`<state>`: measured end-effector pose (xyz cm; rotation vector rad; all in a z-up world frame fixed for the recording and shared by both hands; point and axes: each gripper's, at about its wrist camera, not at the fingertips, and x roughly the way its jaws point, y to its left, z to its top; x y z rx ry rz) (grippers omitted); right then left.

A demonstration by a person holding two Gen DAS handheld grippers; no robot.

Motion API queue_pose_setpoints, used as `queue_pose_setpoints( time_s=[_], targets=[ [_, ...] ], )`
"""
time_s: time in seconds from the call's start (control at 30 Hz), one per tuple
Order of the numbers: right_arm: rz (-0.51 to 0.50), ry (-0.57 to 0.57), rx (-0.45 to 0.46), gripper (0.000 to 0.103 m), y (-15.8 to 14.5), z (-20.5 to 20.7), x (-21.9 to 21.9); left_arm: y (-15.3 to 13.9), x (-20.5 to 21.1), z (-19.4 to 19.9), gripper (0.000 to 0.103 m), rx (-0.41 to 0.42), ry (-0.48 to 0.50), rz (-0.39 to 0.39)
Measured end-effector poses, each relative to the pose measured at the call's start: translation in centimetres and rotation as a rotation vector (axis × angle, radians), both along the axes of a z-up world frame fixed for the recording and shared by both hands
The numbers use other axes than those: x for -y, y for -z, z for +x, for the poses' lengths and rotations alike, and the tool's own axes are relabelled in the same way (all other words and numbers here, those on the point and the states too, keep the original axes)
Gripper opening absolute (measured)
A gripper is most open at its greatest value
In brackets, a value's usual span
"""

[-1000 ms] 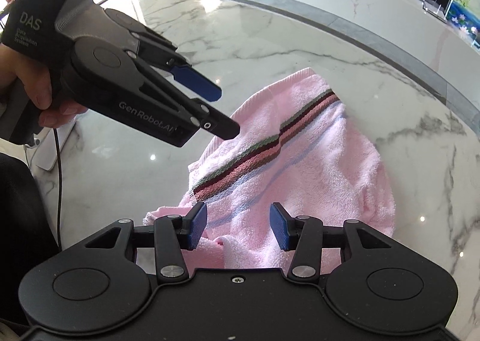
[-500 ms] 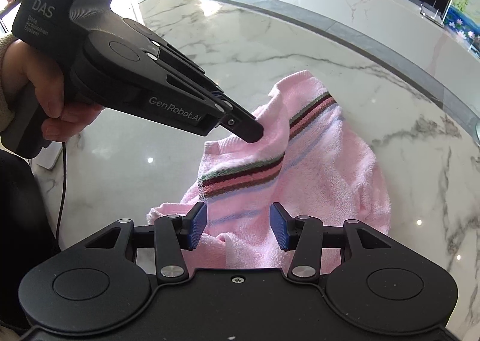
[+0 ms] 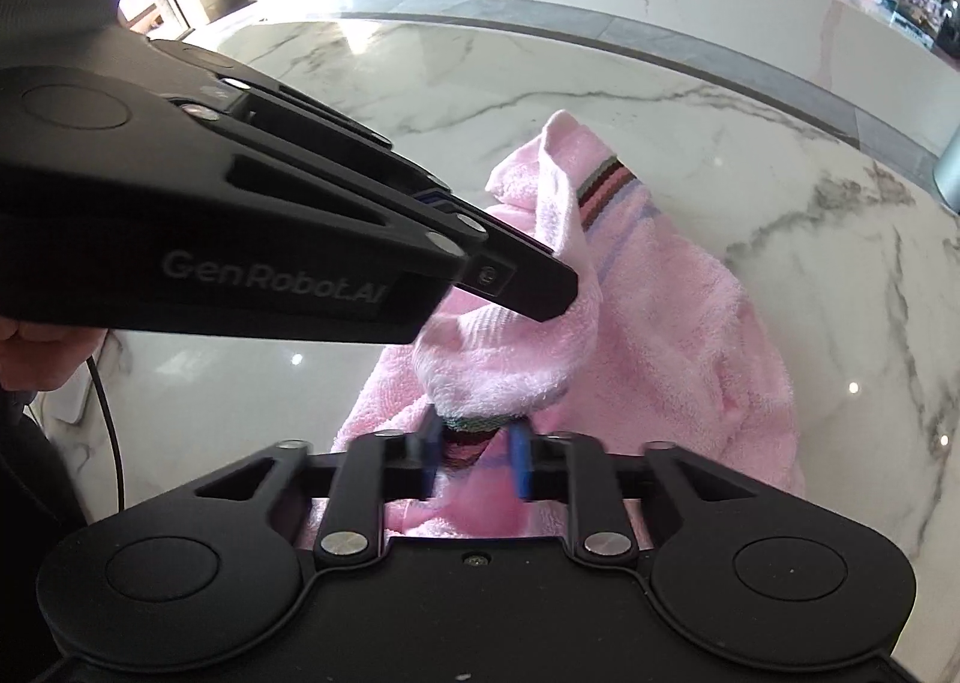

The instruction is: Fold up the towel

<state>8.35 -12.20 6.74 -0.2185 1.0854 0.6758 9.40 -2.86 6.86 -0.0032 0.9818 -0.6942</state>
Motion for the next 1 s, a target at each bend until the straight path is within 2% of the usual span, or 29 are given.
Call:
queue_pose_setpoints(
  time_s=[0.07,0.2,0.27,0.33,0.5,0.67,0.77,0.87,0.9,0.93,1.0],
  targets=[
    [0.005,0.004,0.014,0.004,-0.4,-0.1,0.6,-0.1,-0.2,-0.2,0.004,0.007,-0.009,0.012],
    [-0.025,0.024,0.050,0.004,-1.4,-0.1,2.1,-0.6,-1.1,-0.6,0.025,0.022,-0.051,0.012],
    [-0.039,0.044,0.064,0.004,-1.9,0.1,3.2,-0.9,-1.3,-1.1,0.029,0.031,-0.040,0.024],
    [-0.048,0.063,0.071,0.004,-2.2,0.3,4.1,-0.9,-1.1,-1.9,0.038,0.042,-0.019,0.060],
    [-0.057,0.082,0.082,0.004,-2.9,0.0,5.9,0.6,-0.1,-3.3,0.042,0.019,0.014,0.116],
    [-0.063,0.082,0.088,0.004,-3.1,-0.6,6.6,2.4,1.3,-3.3,0.042,-0.008,0.023,0.160],
    [-0.055,0.082,0.085,0.004,-3.2,-0.8,7.0,3.4,2.2,-3.1,0.042,-0.014,0.018,0.232],
    [-0.043,0.086,0.082,0.004,-3.1,-0.8,7.4,4.4,2.3,-2.9,0.042,-0.051,0.011,0.239],
    [-0.040,0.088,0.080,0.004,-3.0,-0.7,7.5,4.8,2.2,-2.8,0.040,-0.061,0.005,0.238],
    [-0.038,0.091,0.078,0.004,-3.0,-0.7,7.5,5.1,2.2,-2.7,0.030,-0.072,-0.001,0.237],
    [-0.033,0.097,0.077,0.004,-2.8,-0.6,7.7,5.6,1.8,-2.5,0.018,-0.092,-0.021,0.229]
  ],
)
